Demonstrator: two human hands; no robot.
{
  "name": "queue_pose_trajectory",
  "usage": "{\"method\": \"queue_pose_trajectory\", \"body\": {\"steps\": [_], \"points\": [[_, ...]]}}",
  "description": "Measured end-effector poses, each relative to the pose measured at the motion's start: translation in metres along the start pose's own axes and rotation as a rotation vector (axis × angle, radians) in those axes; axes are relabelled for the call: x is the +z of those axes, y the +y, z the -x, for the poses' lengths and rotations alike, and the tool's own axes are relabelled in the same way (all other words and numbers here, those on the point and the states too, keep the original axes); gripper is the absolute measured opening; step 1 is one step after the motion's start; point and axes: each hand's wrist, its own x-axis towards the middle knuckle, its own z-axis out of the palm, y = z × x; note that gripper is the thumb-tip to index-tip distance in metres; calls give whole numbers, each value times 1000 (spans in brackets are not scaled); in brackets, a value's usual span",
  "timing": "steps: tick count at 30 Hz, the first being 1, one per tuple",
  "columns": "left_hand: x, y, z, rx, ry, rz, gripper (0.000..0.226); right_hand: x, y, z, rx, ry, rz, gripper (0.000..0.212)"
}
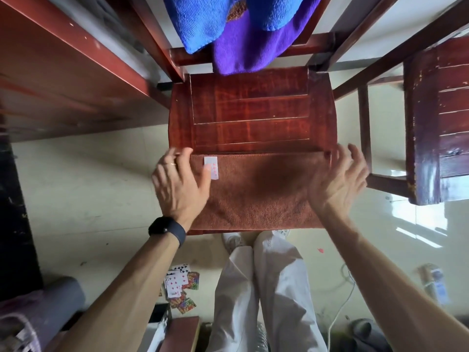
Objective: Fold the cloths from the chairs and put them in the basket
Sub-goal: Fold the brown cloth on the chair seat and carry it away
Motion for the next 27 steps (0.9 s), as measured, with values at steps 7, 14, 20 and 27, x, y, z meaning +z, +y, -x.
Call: {"method": "queue_pose_trajectory", "body": {"steps": [7, 14, 20, 27], "points": [[36, 17, 43, 179, -257, -27, 68, 40, -14, 39, -580, -338, 279, 61], [46, 8, 29, 215, -250, -15, 75, 51, 17, 12, -446, -238, 307, 68], [33, 52, -77, 584, -270, -181, 65, 21, 23, 70, -147, -285, 290, 75], [31, 166, -92, 699, -446, -165, 78, -1, 8, 134, -15, -384, 229, 75]]}}
